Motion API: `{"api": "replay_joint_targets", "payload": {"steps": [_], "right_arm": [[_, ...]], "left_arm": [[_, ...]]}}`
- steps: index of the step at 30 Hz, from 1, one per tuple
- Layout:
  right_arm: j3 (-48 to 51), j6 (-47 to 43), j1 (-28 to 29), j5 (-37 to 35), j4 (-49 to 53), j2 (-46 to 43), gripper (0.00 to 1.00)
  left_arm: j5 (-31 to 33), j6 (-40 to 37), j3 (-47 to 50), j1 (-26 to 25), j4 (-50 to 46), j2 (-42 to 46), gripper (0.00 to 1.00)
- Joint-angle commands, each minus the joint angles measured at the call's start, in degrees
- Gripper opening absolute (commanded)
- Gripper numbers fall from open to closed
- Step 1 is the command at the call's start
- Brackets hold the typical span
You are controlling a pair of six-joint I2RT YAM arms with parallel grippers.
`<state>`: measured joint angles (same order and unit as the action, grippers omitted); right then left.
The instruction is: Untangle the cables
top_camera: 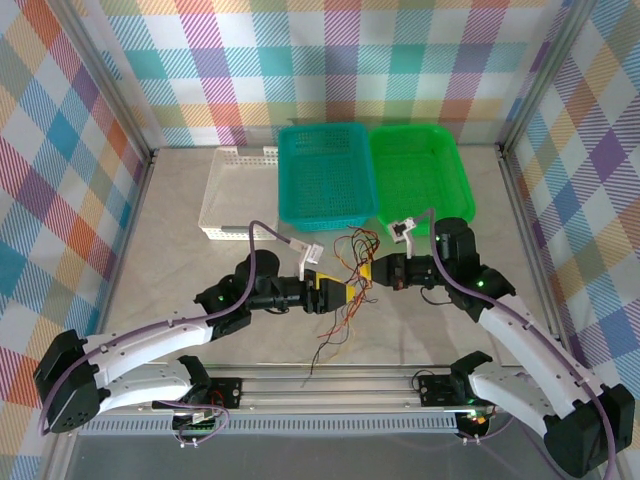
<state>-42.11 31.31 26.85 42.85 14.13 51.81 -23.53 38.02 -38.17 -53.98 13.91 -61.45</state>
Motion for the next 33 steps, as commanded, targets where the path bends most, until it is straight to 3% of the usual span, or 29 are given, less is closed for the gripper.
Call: {"api": "replay_joint_targets", "payload": {"steps": [1,6,10,13,18,19,21,23,33], "right_arm": [[-2.22,0.75,1.04,0.01,-3.40,0.27,0.00],[-2.19,1.03,1.80,-0.47,-4.02,0.31,0.00],[-1.93,0.95,1.97,-0.65,-4.00,0.32,0.00],[-1.54,0.94,2.06,-0.97,-3.94,0.27,0.00],[-1.18,-0.55,2.06,-3.47,-1.65,0.04,0.00],[-1.30,-1.10,2.06,-4.69,-0.52,-0.19,0.05],[-0.68,-2.26,2.06,-8.01,1.08,-1.21,0.32],[0.59,-3.02,2.08,-10.65,1.12,-2.66,0.47],[7.61,-3.73,3.24,-12.75,-9.99,-1.71,0.62]], "left_arm": [[-0.73,-1.41,-0.38,-0.86,2.26,-0.99,0.66],[-0.39,-2.50,-0.59,-1.22,1.47,-2.01,0.50],[1.06,-2.93,-0.15,-1.23,0.84,-0.63,0.25],[3.24,-3.80,-0.11,-1.22,-0.76,1.18,0.00],[8.94,-3.19,0.21,-1.22,-2.68,4.53,0.00],[10.00,-2.53,0.12,-1.18,-2.96,4.80,0.00],[11.55,-0.92,-0.30,-1.14,-3.52,5.00,0.00],[12.03,0.86,-0.73,-1.13,-3.28,4.98,0.00],[12.45,5.35,-3.50,-1.13,-2.66,6.83,0.00]]}}
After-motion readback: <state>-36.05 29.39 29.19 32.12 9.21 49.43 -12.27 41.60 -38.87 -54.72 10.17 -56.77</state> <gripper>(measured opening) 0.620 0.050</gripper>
